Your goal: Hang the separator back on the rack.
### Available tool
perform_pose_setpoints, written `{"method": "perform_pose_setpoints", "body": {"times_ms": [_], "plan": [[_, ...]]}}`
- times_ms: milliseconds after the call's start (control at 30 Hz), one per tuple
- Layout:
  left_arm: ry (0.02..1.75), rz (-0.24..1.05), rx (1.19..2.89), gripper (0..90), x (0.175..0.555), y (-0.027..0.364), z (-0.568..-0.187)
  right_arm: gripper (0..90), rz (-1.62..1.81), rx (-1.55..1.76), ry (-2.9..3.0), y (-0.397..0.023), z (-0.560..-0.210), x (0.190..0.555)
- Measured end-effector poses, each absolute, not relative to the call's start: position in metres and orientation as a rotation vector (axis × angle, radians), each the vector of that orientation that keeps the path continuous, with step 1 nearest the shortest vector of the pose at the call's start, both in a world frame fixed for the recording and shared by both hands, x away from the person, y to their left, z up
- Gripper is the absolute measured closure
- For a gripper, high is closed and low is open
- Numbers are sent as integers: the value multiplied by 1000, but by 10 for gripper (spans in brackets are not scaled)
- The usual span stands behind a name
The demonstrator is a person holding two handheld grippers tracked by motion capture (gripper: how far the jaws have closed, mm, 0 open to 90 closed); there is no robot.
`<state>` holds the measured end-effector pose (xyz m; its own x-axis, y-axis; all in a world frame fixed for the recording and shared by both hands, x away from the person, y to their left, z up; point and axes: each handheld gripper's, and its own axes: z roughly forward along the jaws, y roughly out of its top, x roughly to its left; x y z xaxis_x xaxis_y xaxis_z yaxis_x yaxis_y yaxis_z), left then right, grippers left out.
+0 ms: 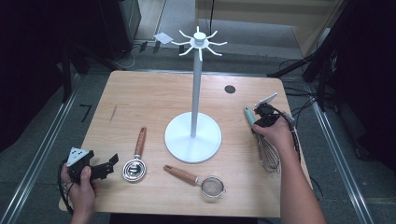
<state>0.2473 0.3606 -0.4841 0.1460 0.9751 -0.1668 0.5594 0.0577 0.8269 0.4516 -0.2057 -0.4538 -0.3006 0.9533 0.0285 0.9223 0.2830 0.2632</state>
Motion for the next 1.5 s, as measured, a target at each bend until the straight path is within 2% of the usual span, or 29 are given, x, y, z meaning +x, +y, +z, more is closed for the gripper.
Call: {"method": "perform_pose_setpoints", "body": {"times_ms": [400,800,1133,1500], "plan": [[1518,635,1608,0,248,361,-484,696,222,1867,2406,-199,-464,468],[1516,634,1610,0,248,361,-484,709,192,1892,2403,-196,-464,472],[1515,633,1609,0,248,361,-484,710,277,1879,2391,-199,-459,467],[1514,634,1609,0,248,361,-484,710,467,1822,2342,-202,-439,452]]}}
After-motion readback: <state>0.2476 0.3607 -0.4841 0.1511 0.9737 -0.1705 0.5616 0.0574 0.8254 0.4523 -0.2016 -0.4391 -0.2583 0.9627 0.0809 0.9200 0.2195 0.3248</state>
